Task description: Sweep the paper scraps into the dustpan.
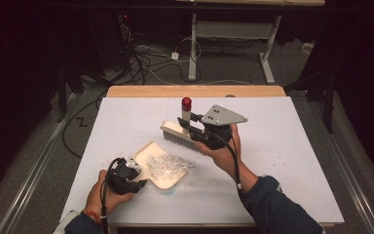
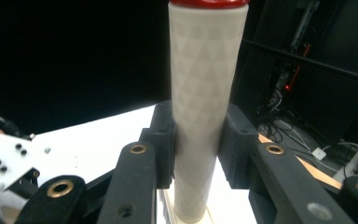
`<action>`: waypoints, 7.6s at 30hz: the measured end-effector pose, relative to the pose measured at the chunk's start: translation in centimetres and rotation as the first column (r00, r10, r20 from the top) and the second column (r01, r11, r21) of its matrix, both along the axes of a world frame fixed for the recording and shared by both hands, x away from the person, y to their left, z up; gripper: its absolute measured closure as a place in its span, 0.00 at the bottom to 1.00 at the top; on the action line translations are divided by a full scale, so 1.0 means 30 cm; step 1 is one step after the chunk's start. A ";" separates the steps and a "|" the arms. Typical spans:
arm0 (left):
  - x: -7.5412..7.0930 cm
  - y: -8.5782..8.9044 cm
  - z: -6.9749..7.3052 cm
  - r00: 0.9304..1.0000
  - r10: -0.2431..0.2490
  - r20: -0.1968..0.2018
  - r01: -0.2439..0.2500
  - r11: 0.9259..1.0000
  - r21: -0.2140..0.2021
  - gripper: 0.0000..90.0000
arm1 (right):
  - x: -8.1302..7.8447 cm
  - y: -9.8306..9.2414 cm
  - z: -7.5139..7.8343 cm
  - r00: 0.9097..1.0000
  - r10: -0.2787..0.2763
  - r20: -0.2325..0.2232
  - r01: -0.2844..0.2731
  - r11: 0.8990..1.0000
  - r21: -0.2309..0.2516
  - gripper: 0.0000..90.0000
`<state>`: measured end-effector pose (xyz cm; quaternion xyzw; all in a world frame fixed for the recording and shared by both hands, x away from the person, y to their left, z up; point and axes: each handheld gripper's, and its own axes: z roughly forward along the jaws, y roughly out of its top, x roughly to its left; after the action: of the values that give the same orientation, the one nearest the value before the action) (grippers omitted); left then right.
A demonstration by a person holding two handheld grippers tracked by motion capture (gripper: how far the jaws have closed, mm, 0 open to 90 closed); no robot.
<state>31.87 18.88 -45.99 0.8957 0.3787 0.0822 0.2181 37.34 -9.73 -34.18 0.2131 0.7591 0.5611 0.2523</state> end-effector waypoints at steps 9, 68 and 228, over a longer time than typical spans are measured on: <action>-0.002 0.001 0.002 1.000 0.003 0.005 -0.003 1.000 0.011 0.70 | -0.070 -0.196 -0.021 0.999 -0.038 -0.026 0.037 0.999 -0.038 0.78; 0.001 -0.003 0.006 1.000 -0.013 0.008 0.013 0.999 0.035 0.70 | -0.023 0.042 -0.154 0.996 -0.082 -0.031 0.078 0.989 -0.122 0.78; -0.087 -0.007 0.011 0.997 -0.076 -0.020 0.077 0.994 0.072 0.70 | -0.215 0.193 -0.130 0.997 0.024 -0.068 -0.026 0.999 -0.021 0.78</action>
<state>29.27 18.68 -45.67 0.9176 0.3428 0.0797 0.1849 30.89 -3.95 -38.09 0.2197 0.7757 0.5485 0.2218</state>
